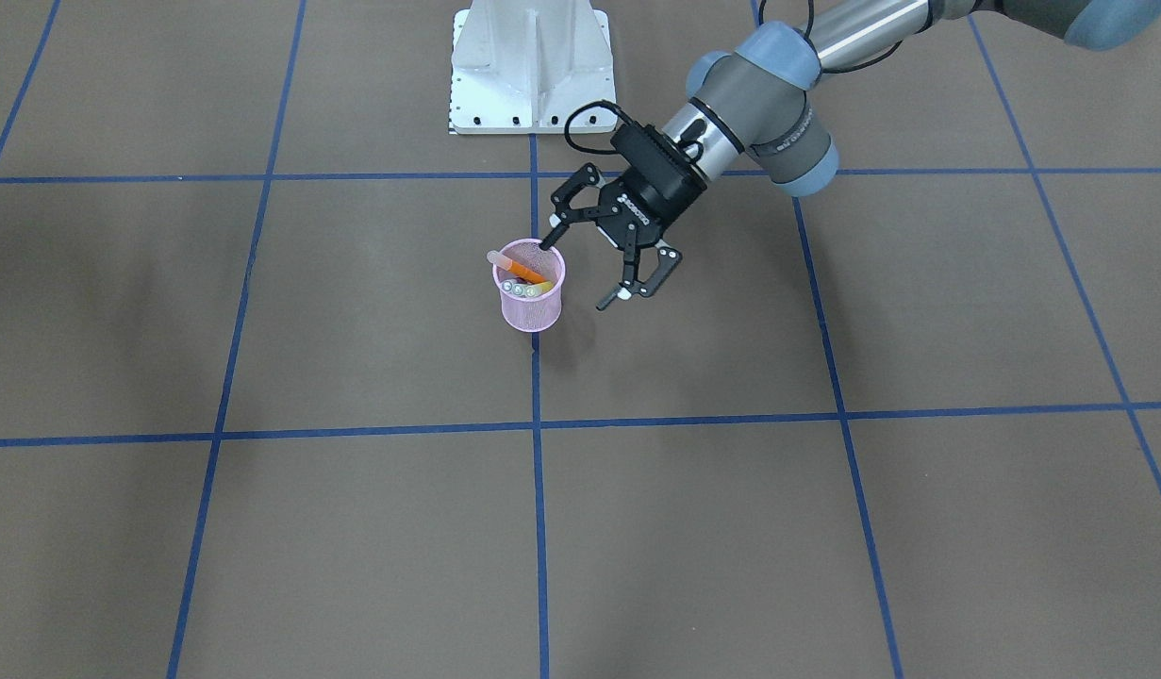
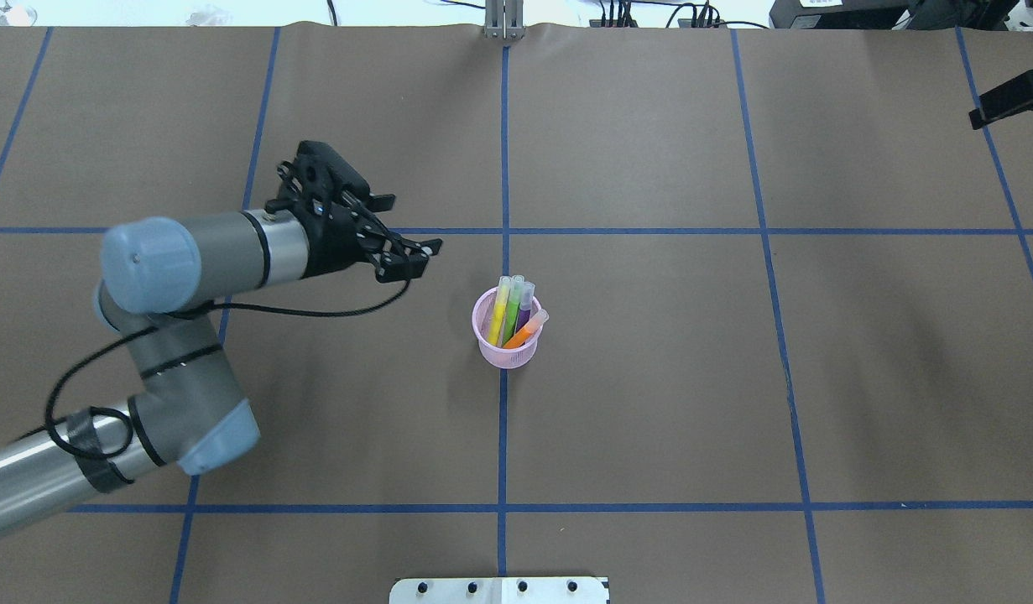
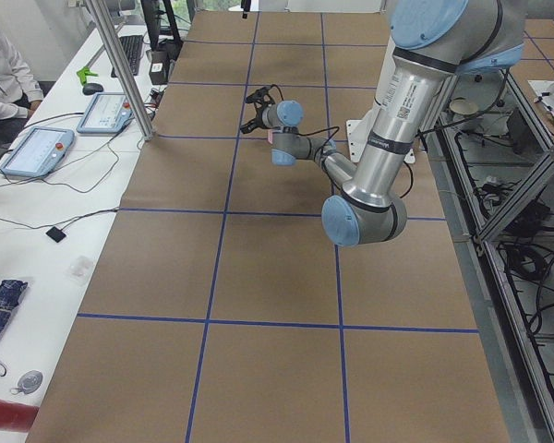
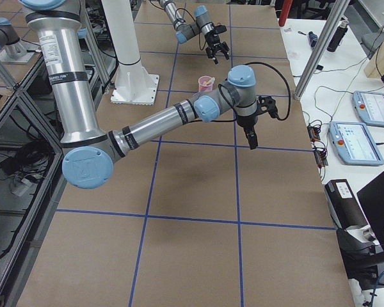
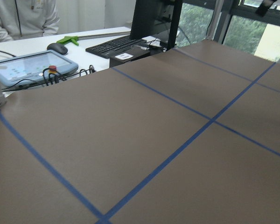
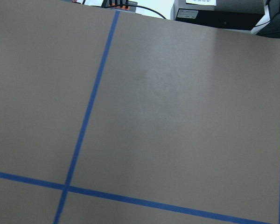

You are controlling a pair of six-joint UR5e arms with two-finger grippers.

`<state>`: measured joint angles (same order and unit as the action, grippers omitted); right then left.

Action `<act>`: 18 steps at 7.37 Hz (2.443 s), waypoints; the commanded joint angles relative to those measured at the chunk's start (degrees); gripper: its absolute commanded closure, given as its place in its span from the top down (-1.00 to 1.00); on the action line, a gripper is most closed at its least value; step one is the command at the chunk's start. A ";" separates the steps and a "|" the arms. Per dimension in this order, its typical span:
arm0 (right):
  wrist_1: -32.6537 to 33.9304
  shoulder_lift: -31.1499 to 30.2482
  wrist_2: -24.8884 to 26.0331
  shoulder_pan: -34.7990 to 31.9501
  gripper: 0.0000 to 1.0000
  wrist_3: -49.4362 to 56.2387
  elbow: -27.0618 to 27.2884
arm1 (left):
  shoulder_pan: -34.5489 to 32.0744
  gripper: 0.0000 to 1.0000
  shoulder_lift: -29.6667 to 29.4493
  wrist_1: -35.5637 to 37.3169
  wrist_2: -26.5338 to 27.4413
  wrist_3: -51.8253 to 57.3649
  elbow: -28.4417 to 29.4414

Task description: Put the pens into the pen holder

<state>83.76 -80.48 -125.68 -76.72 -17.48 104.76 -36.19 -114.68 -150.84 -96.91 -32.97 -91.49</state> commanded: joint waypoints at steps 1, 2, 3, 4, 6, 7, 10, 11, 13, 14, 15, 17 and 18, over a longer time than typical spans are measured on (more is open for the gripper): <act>0.00 -4.58 -2.46 -6.22 0.99 13.64 -3.67 | -14.18 0.98 4.19 8.94 -16.56 1.06 -0.35; 0.52 -5.38 -2.64 -8.51 0.99 16.92 -5.43 | -20.26 0.98 5.59 15.34 -24.65 6.38 -0.35; 0.44 -7.83 -2.64 -8.97 0.99 19.82 -6.66 | -24.93 0.98 7.43 22.10 -30.13 12.44 -0.27; 0.70 -10.11 -2.64 -10.28 0.99 22.20 -7.98 | -28.98 0.98 9.80 28.43 -33.23 19.28 0.08; 3.14 -13.29 -2.64 -11.34 0.99 22.31 -8.26 | -39.78 0.98 10.26 48.44 -38.24 33.34 -0.26; 5.51 -13.39 -2.72 -12.31 0.99 22.31 -8.08 | -45.49 0.99 14.70 48.80 -37.66 40.98 0.08; 9.58 -13.91 -6.24 -12.93 0.99 21.96 -8.34 | -48.61 0.99 15.98 55.12 -35.13 44.13 10.79; 9.58 -14.00 -5.98 -12.93 0.99 21.53 -8.60 | -49.93 0.99 16.67 55.22 -34.75 44.14 8.98; 9.15 -14.44 -6.41 -12.93 0.99 21.35 -9.48 | -50.11 0.99 19.13 54.69 -34.93 44.22 8.88; 8.88 -13.92 -6.33 -12.93 0.99 21.35 -9.23 | -50.29 0.99 19.31 55.21 -34.84 44.14 7.92; 8.88 -13.83 -6.07 -12.93 0.99 21.43 -8.87 | -50.38 0.99 19.49 55.48 -34.75 44.14 7.47; 8.79 -13.22 -6.15 -12.93 0.99 21.44 -8.43 | -50.38 0.99 25.87 55.39 -34.66 44.14 0.75; 8.79 -13.21 -6.15 -12.84 0.99 21.44 -8.43 | -50.38 0.99 27.21 55.31 -34.84 44.05 -0.34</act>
<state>92.57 -93.85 -131.81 -89.63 3.95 96.23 -86.61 -90.08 -95.48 -131.67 11.16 -89.21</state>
